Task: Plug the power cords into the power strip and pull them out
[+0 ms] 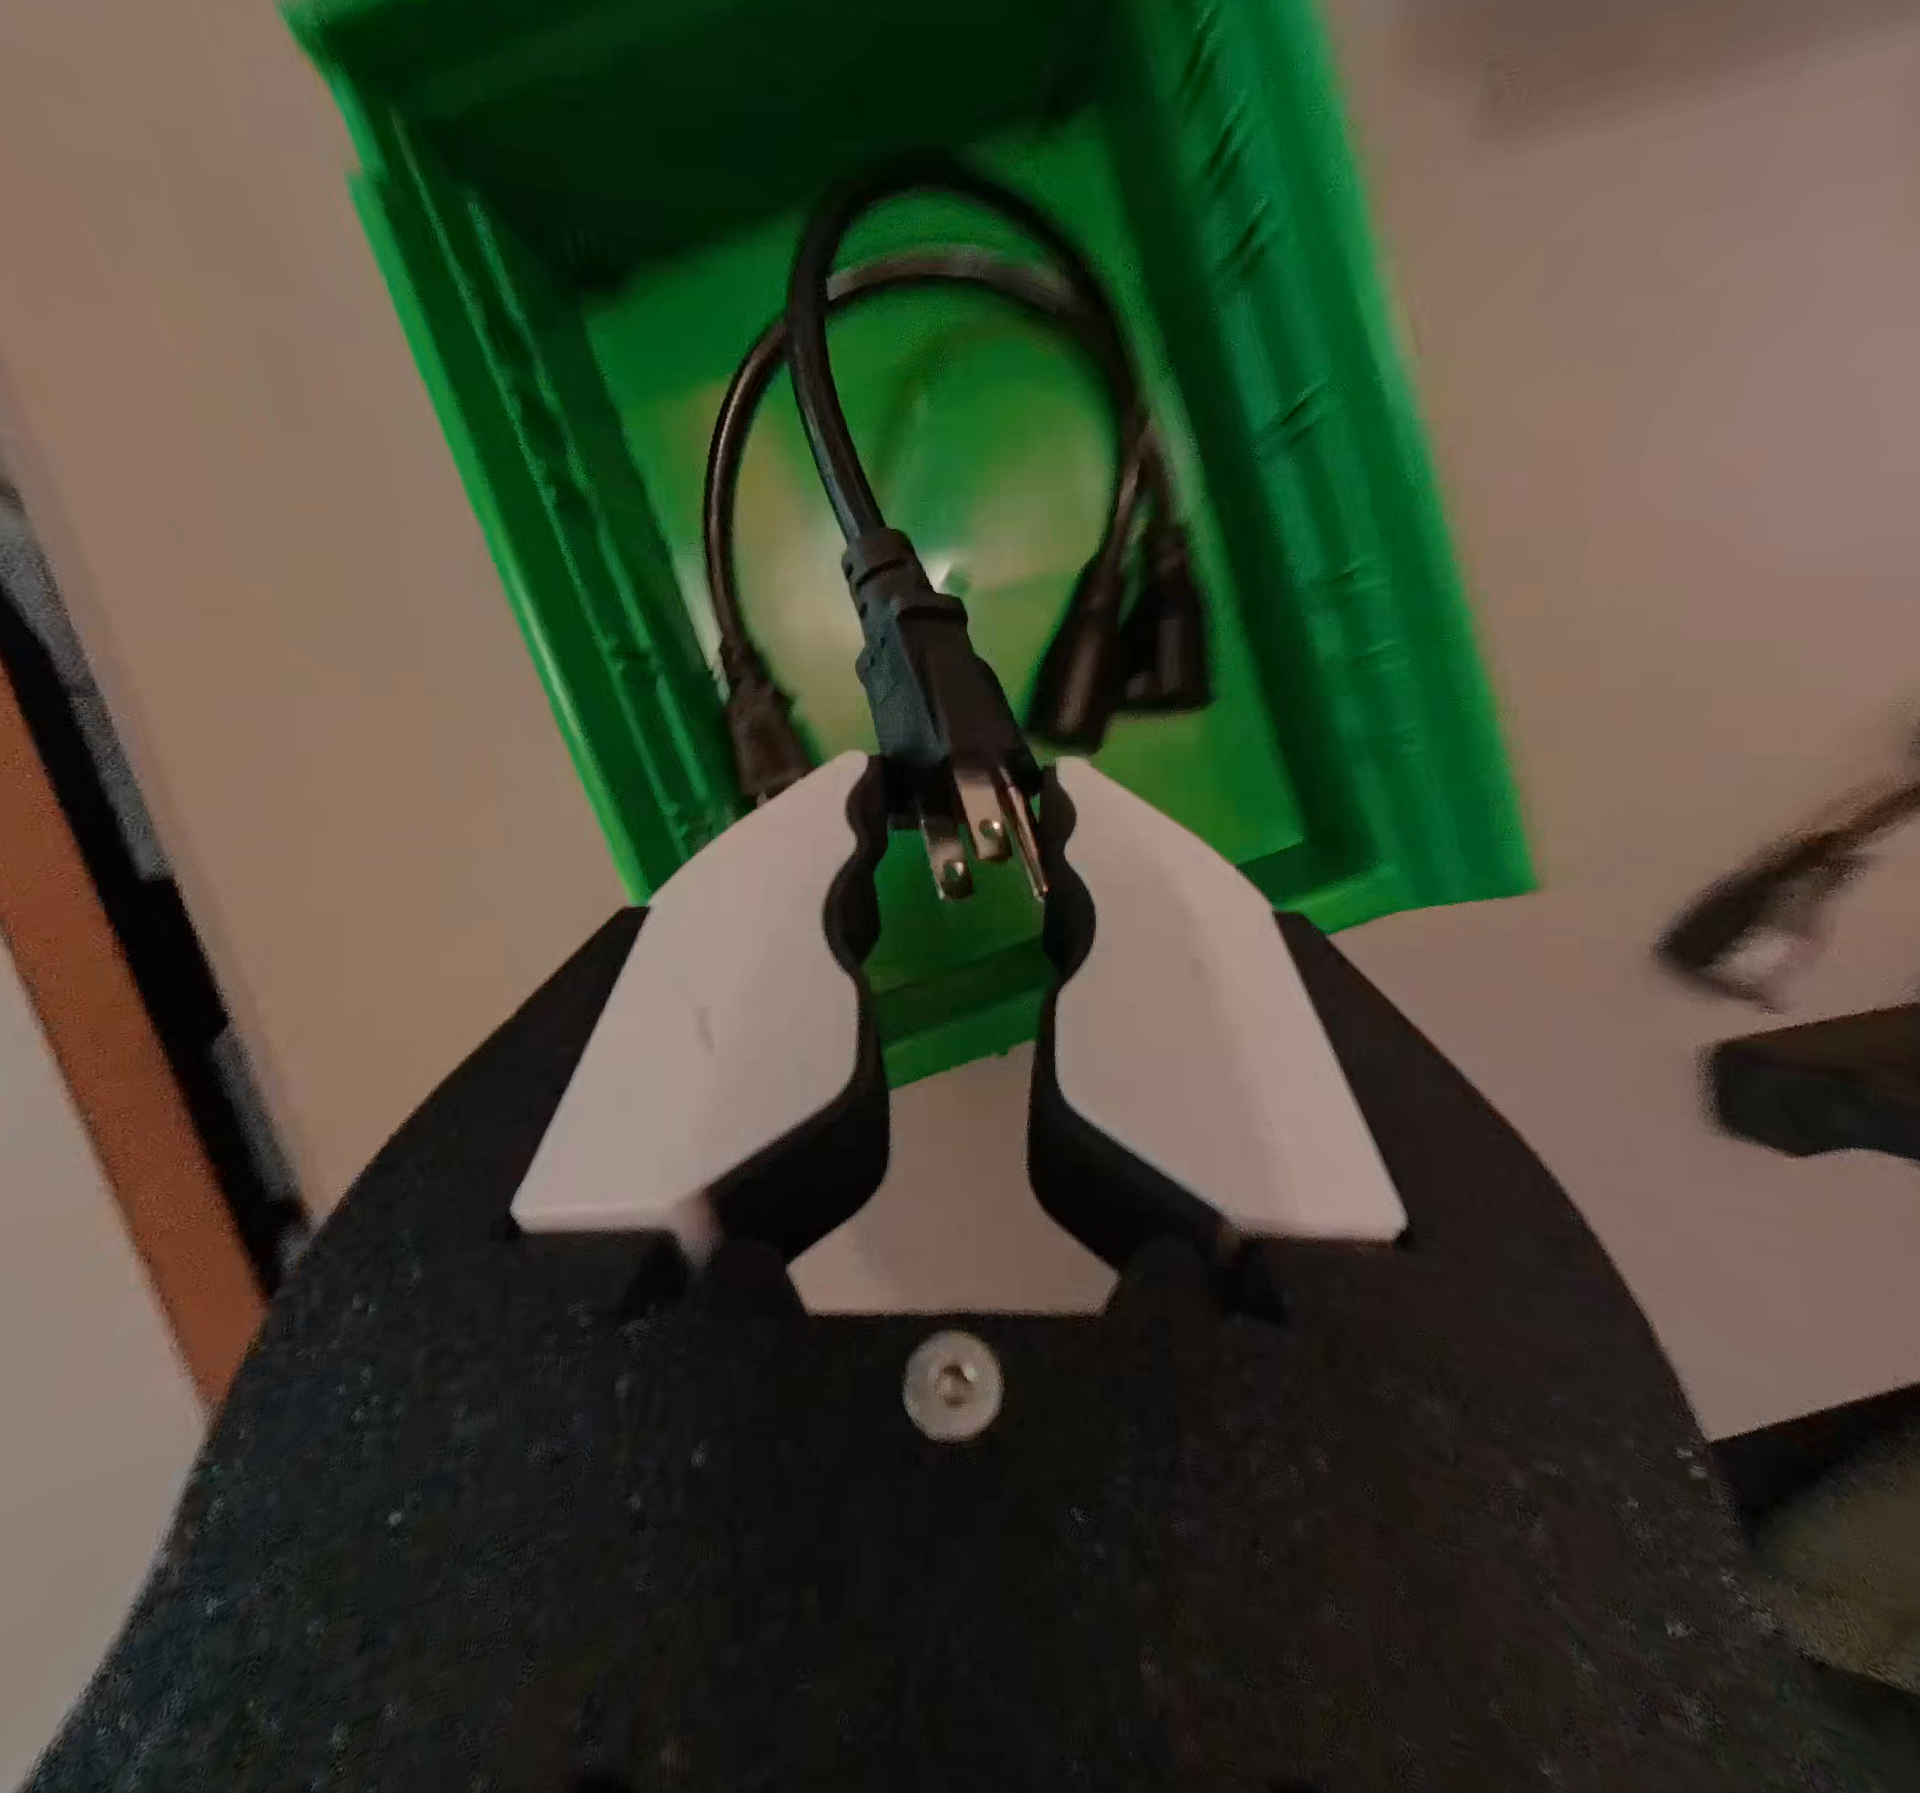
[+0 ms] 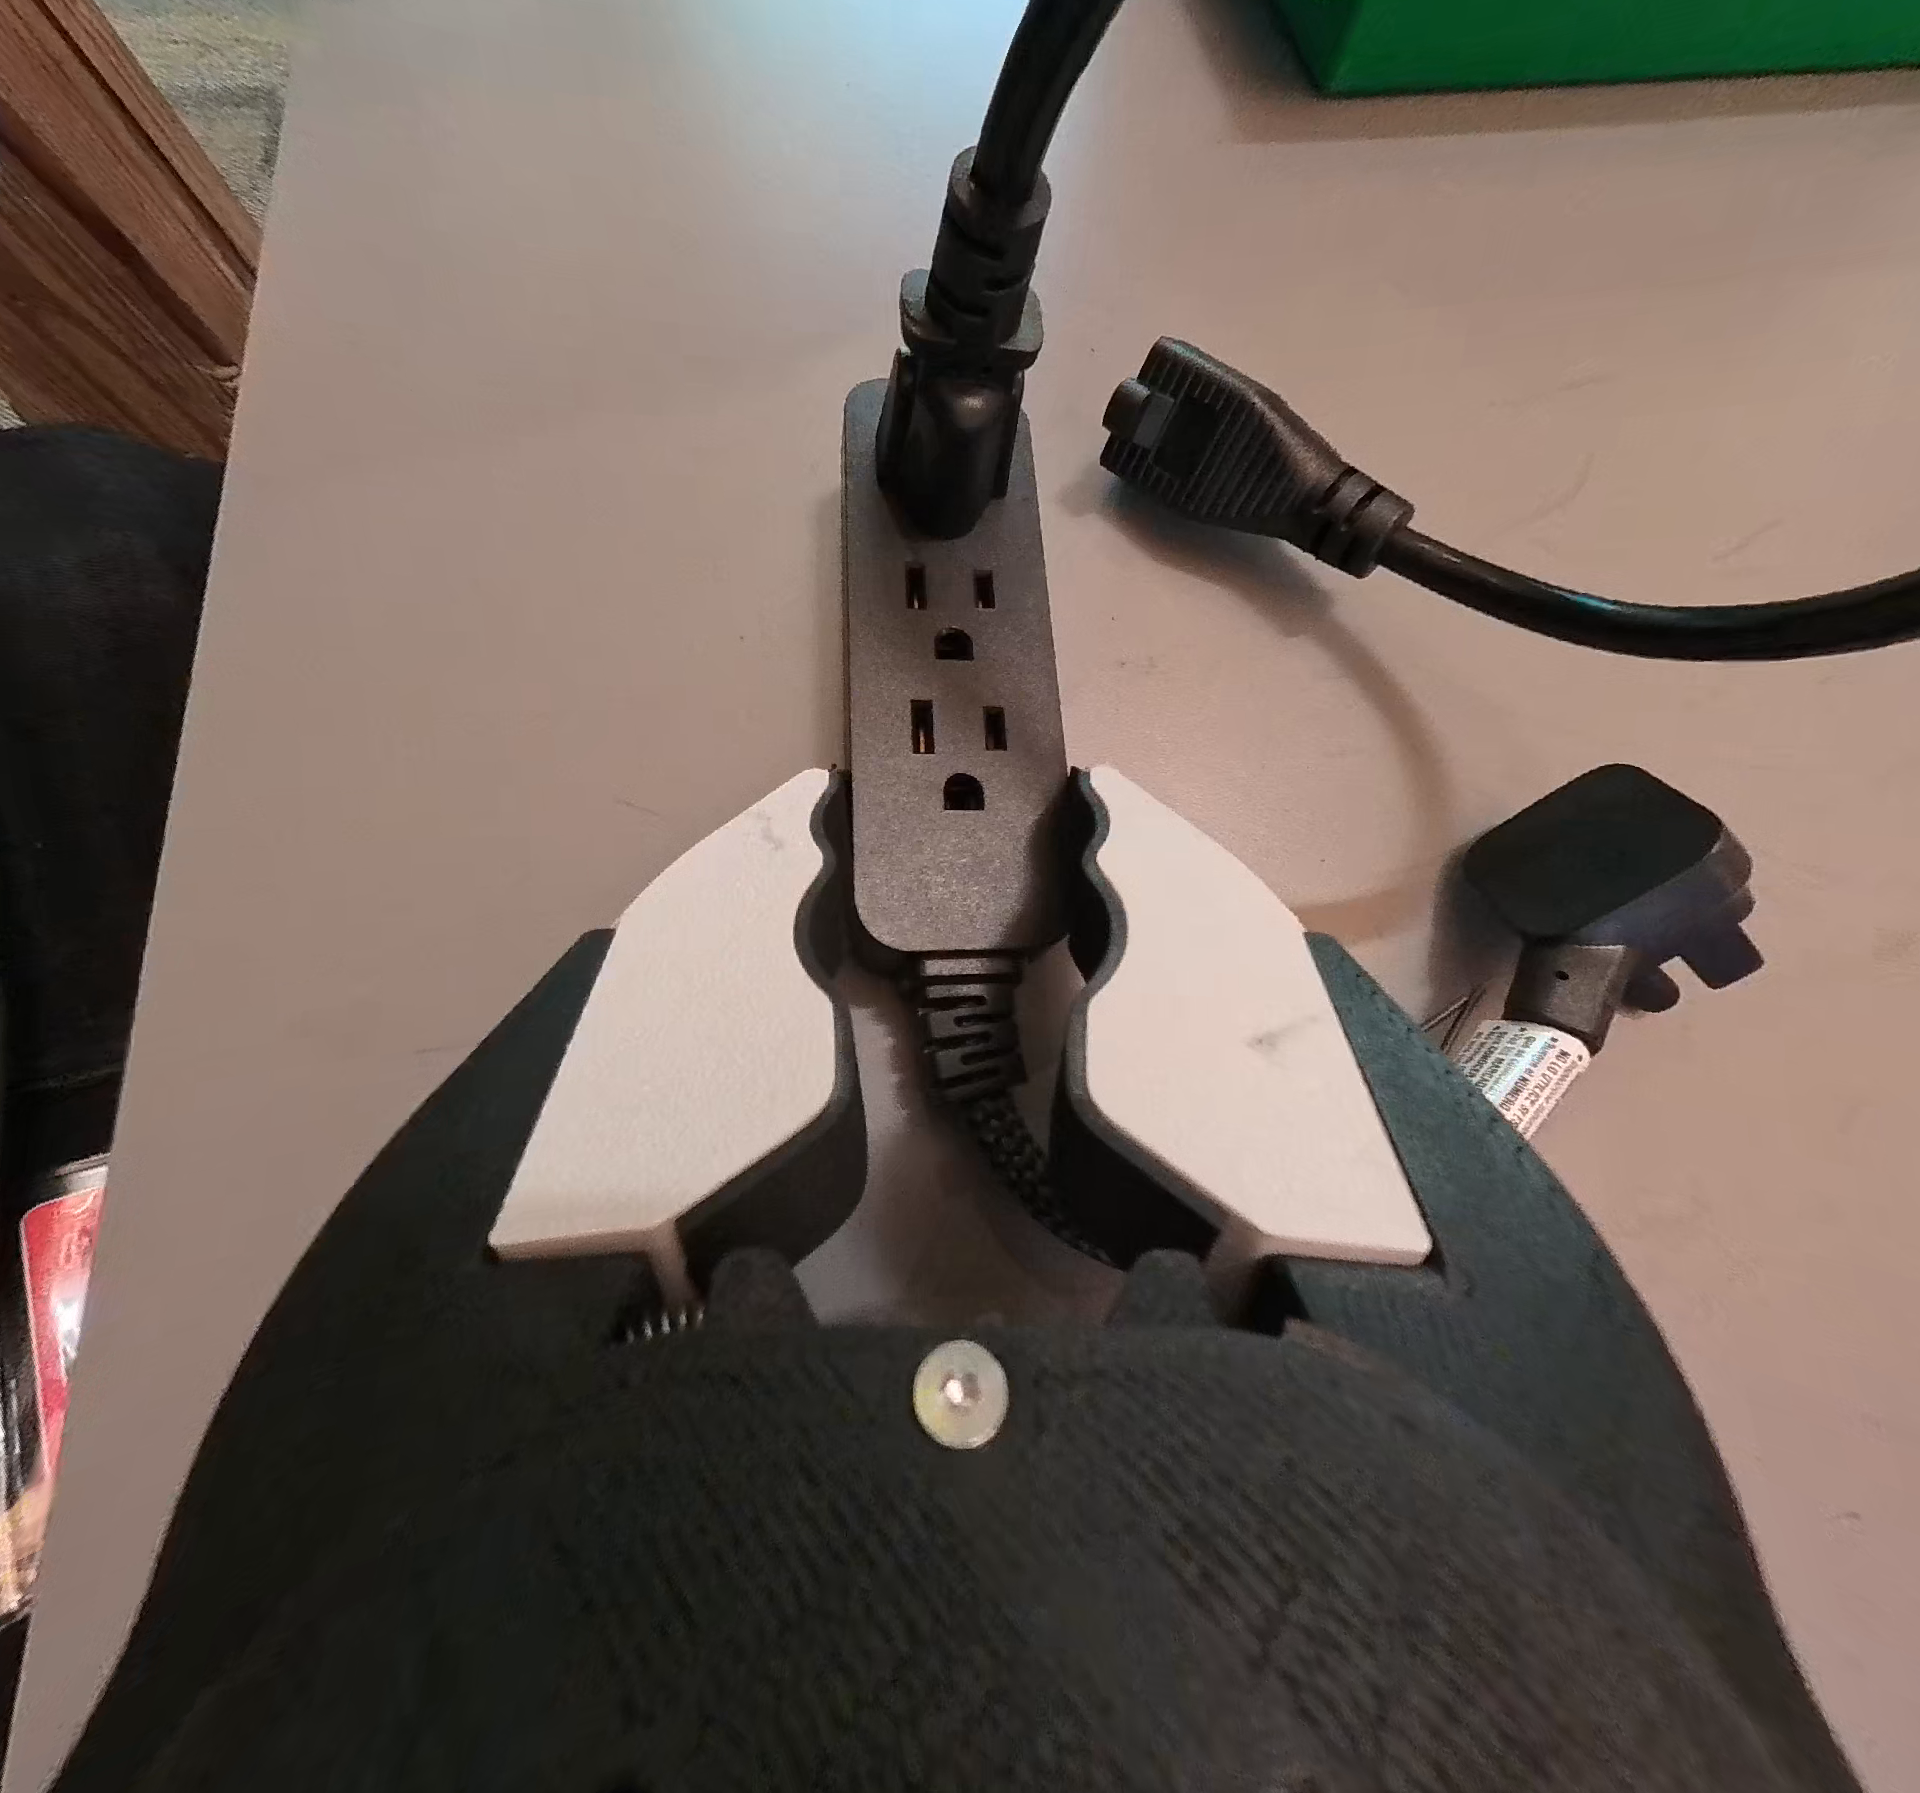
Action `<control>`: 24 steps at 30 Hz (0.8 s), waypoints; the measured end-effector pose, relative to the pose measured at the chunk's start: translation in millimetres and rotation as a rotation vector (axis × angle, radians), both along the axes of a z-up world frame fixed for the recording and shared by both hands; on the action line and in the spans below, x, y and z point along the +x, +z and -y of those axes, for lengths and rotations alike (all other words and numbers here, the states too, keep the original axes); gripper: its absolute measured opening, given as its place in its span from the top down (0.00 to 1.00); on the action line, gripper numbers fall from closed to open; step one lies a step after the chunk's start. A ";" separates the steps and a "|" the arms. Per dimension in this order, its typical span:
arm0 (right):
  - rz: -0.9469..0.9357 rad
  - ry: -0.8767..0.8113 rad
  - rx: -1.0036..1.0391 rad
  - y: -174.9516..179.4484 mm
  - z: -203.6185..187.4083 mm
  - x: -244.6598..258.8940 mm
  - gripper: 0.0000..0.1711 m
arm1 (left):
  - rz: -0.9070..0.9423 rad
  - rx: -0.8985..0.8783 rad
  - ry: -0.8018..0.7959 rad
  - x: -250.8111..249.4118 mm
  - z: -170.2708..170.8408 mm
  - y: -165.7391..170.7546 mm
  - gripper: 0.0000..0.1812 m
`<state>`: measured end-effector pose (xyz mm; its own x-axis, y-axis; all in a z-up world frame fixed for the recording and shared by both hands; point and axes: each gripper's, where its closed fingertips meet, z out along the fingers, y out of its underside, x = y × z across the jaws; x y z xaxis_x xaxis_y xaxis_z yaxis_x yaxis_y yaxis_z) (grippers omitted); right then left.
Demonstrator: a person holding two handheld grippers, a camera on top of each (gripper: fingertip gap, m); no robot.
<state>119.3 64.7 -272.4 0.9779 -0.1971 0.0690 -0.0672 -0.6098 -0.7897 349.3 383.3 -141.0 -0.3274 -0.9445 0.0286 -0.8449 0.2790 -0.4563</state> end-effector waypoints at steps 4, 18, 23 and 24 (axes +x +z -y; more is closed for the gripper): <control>0.023 0.000 -0.008 -0.4 0.0 -0.2 0.76 | 0.221 -0.265 -0.029 -7.0 28.3 78.8 0.85; 0.075 0.010 -0.023 -1.1 4.5 -1.3 0.76 | 0.835 -0.381 -0.106 -49.9 105.3 262.5 0.86; 0.047 0.083 -0.011 -0.5 23.2 -5.8 0.76 | 0.726 -0.314 -0.185 -45.3 188.0 177.4 0.86; 0.042 0.099 -0.009 -0.5 27.2 -6.8 0.76 | 0.679 -0.307 -0.186 -42.7 203.7 151.9 0.86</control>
<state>112.5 37.5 -272.9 0.9889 -0.0984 0.1115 0.0269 -0.6191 -0.7849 306.7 179.7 10.9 -0.5196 -0.8542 0.0164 -0.3033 0.1665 -0.9382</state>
